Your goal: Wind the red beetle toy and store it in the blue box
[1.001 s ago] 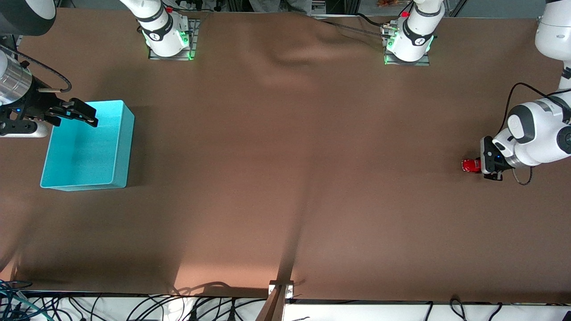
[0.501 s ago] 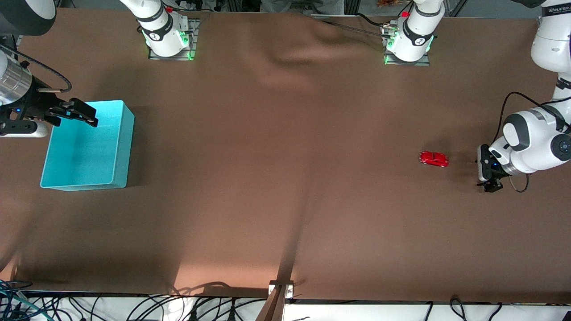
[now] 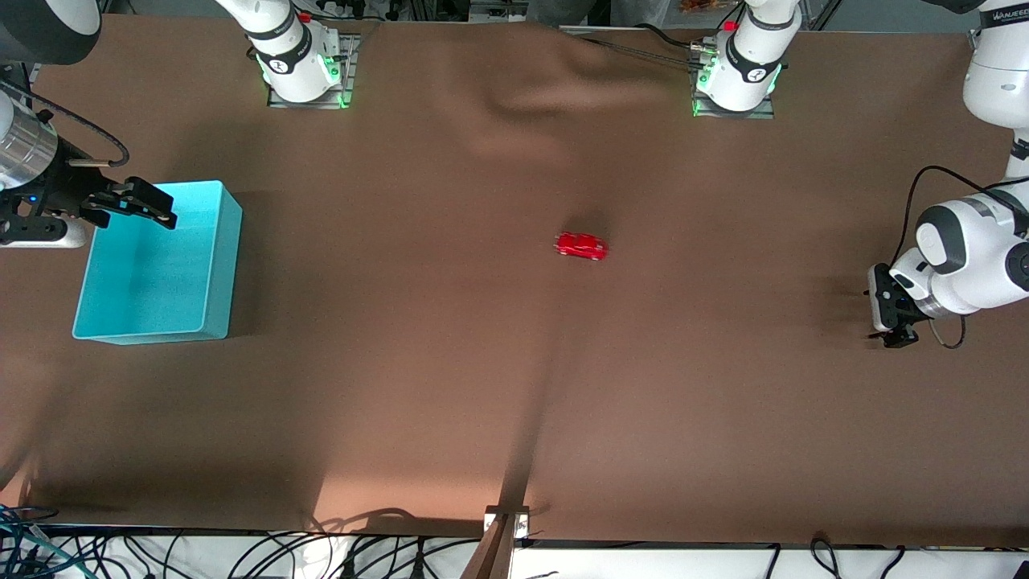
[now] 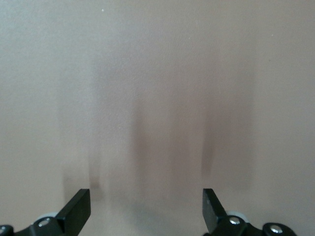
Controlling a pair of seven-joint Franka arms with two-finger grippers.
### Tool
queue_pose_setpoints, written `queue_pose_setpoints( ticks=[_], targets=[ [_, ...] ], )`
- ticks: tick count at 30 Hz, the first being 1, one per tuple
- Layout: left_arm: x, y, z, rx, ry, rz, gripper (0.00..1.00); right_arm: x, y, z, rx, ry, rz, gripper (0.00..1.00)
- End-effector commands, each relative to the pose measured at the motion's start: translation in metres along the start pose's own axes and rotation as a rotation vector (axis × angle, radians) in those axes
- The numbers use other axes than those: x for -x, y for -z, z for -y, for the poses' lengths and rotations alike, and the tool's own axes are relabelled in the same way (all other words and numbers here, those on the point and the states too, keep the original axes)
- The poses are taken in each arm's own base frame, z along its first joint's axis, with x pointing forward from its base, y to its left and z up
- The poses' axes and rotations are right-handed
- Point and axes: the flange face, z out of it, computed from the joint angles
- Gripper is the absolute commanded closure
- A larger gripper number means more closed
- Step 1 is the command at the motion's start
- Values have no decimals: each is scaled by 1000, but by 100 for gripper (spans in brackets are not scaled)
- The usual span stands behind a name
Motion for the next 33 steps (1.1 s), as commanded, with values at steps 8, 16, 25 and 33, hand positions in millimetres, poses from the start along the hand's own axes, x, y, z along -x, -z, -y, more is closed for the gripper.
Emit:
queue_pose_setpoints(
  ticks=[8, 16, 25, 33],
  targets=[
    [3, 18, 2, 6, 23, 4, 0, 1, 5, -1, -2, 1, 1, 0],
    [3, 18, 2, 9, 23, 4, 0, 1, 5, -1, -2, 1, 1, 0],
    [3, 22, 5, 0, 22, 7, 0, 1, 5, -1, -2, 0, 1, 0],
    [3, 29, 9, -3, 26, 9, 0, 1, 4, -1, -2, 0, 3, 0]
  ],
)
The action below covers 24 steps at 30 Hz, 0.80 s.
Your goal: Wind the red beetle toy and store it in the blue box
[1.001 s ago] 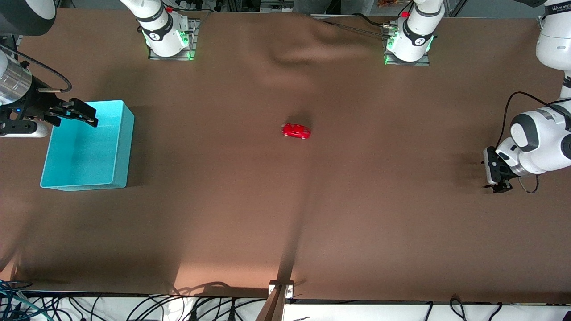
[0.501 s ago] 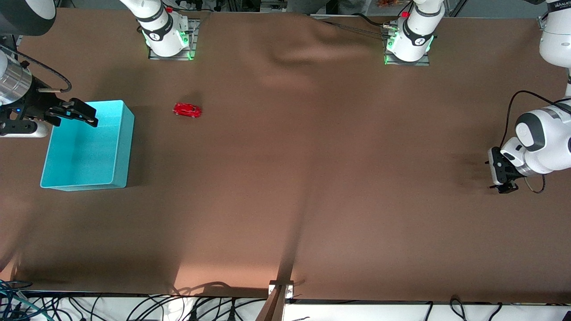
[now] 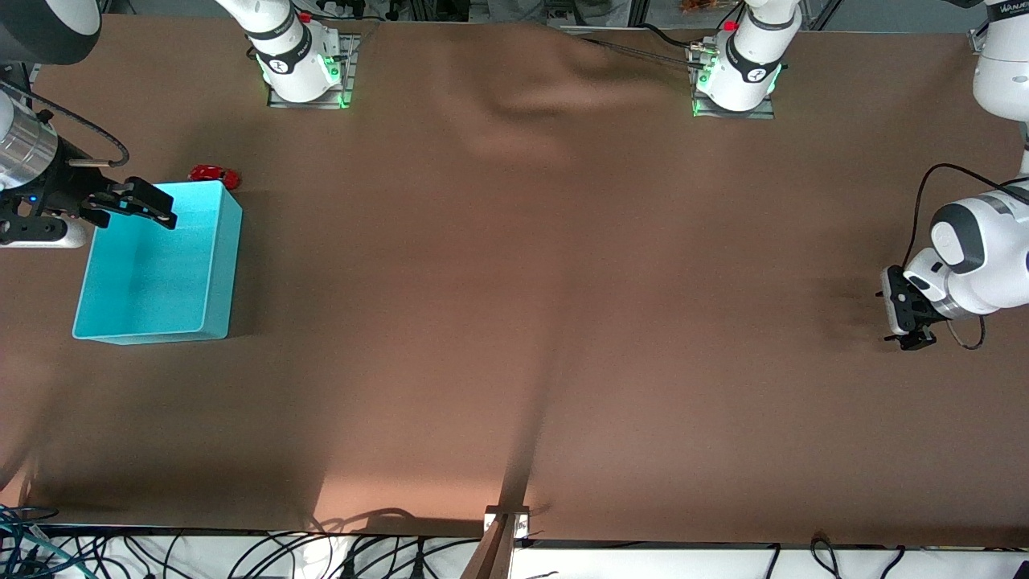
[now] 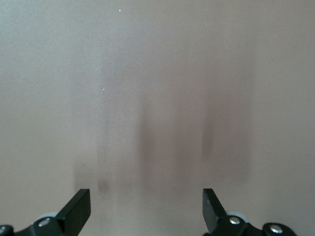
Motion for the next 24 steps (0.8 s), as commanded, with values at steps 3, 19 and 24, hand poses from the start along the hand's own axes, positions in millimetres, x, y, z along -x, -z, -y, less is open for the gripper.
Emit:
queue_pose_setpoints(
  ticks=[3, 19, 24],
  targets=[
    [2, 26, 9, 26, 37, 2, 0, 1, 5, -1, -2, 0, 1, 0],
    [-5, 126, 36, 143, 371, 7, 0, 1, 4, -19, 2, -30, 4, 0],
    [-19, 153, 45, 154, 450, 21, 0, -8, -11, -32, -2, -49, 18, 0]
  ],
)
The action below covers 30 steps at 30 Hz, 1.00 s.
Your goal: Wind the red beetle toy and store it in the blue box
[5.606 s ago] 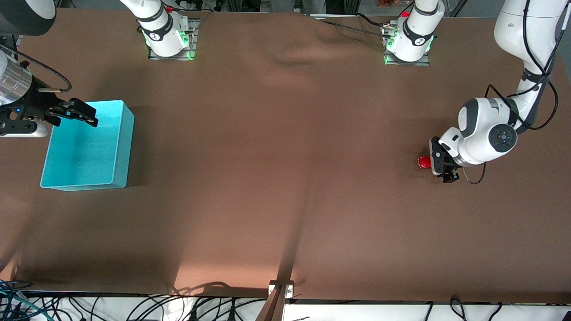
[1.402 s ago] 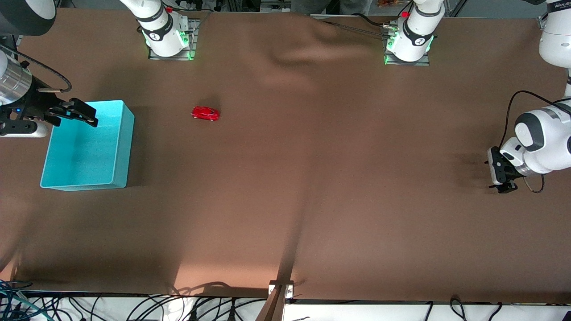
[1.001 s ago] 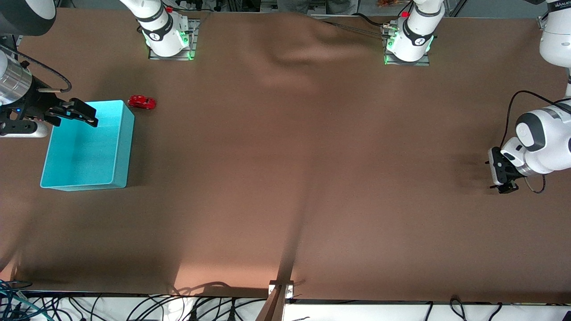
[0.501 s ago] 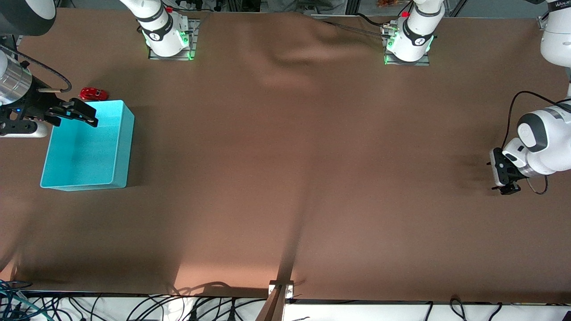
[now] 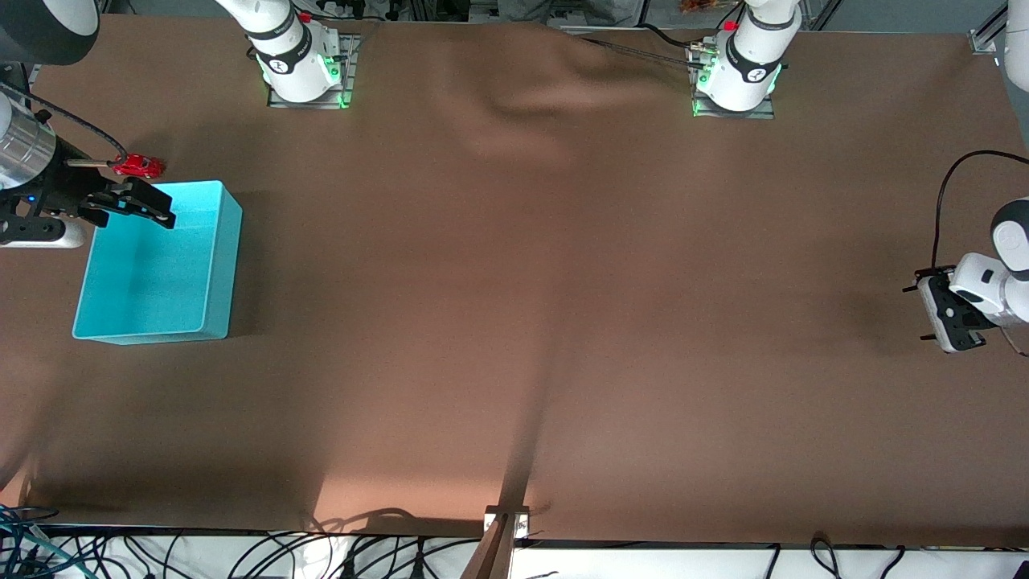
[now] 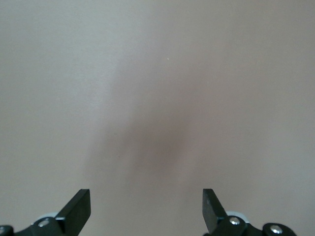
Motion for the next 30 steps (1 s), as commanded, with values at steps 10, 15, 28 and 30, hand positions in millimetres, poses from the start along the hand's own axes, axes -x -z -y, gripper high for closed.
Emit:
queue_pose_setpoints(
  ticks=[10, 15, 28, 30],
  targets=[
    [-72, 97, -27, 36, 314, 55, 0, 10, 15, -2, 1, 10, 12, 0],
    [-110, 124, -47, 14, 374, 59, 0, 10, 22, -1, 2, 13, -3, 0],
    [-180, 199, -114, 15, 625, -40, 0, 8, 12, 5, 13, 30, 24, 0],
    [-194, 214, -131, -9, 668, -37, 0, 9, 10, 10, 13, 38, 30, 0]
  ],
)
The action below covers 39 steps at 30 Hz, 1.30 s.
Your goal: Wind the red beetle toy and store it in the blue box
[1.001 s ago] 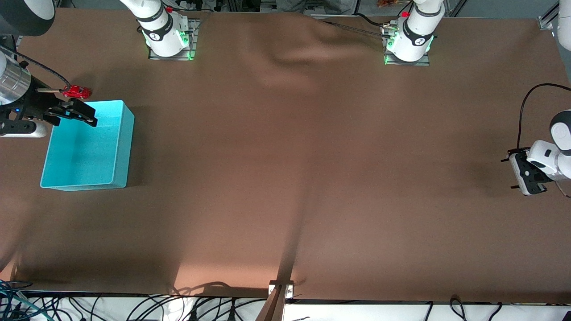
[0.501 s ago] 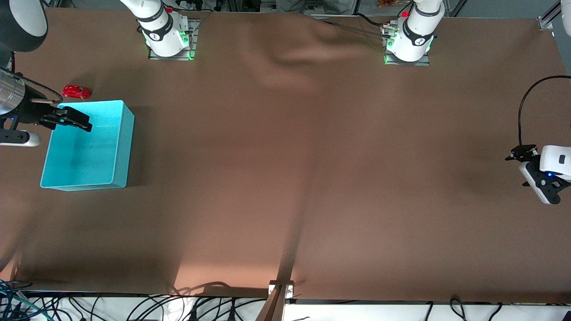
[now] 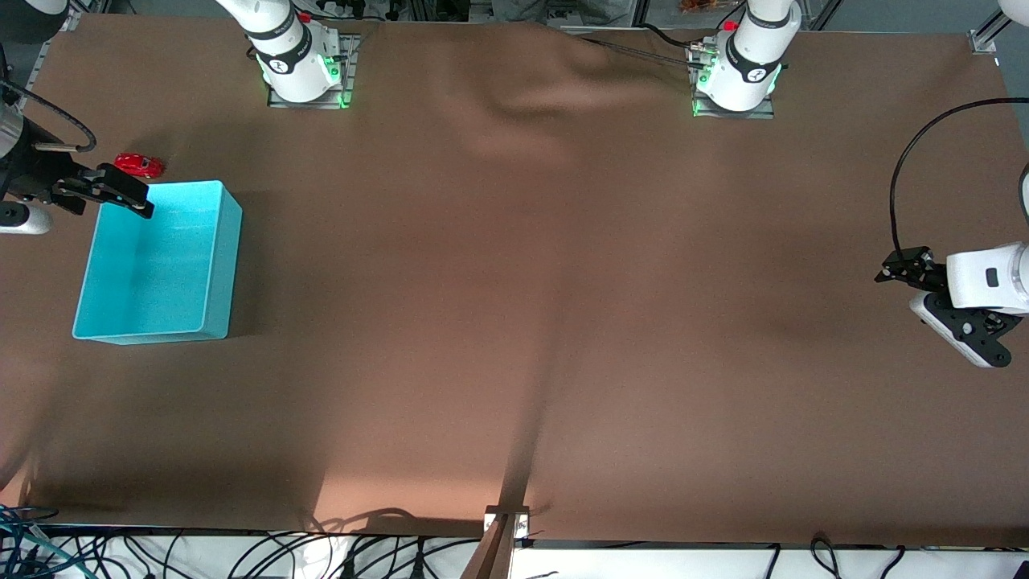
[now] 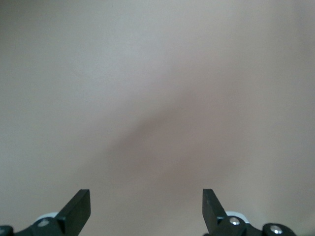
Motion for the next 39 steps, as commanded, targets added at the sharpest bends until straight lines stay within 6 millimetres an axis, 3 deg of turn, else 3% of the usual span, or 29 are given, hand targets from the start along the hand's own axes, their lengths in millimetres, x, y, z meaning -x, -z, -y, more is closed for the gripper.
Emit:
queue_pose_setpoints(
  ticks=[1, 3, 8, 16, 20, 27, 30, 35, 39],
  targets=[
    [-10, 41, -71, -36, 112, -12, 0, 1, -5, 14, 10, 38, 25, 0],
    [-13, 52, -96, -53, 174, -11, 0, 6, -2, 28, 15, 60, 29, 0],
    [-25, 69, -158, -83, 288, -26, 0, 17, 6, 34, 20, 61, 54, 0],
    [-26, 76, -225, -73, 339, -49, 0, 16, -12, 29, 21, 68, 84, 0],
    [-29, 78, -242, -66, 337, -90, 0, 24, -18, 22, 23, 77, 109, 0],
    [-42, 48, -265, -71, 301, -130, 0, 51, -26, 23, 36, 85, 130, 0],
    [-44, 38, -286, -72, 314, -127, 0, 65, -32, 20, 39, 98, 138, 0],
    [-33, 30, -311, -75, 399, -173, 0, 79, -46, 6, 34, 122, 148, 0],
    [-37, 27, -325, -74, 381, -170, 0, 90, -56, -10, 24, 132, 169, 0]
  ],
)
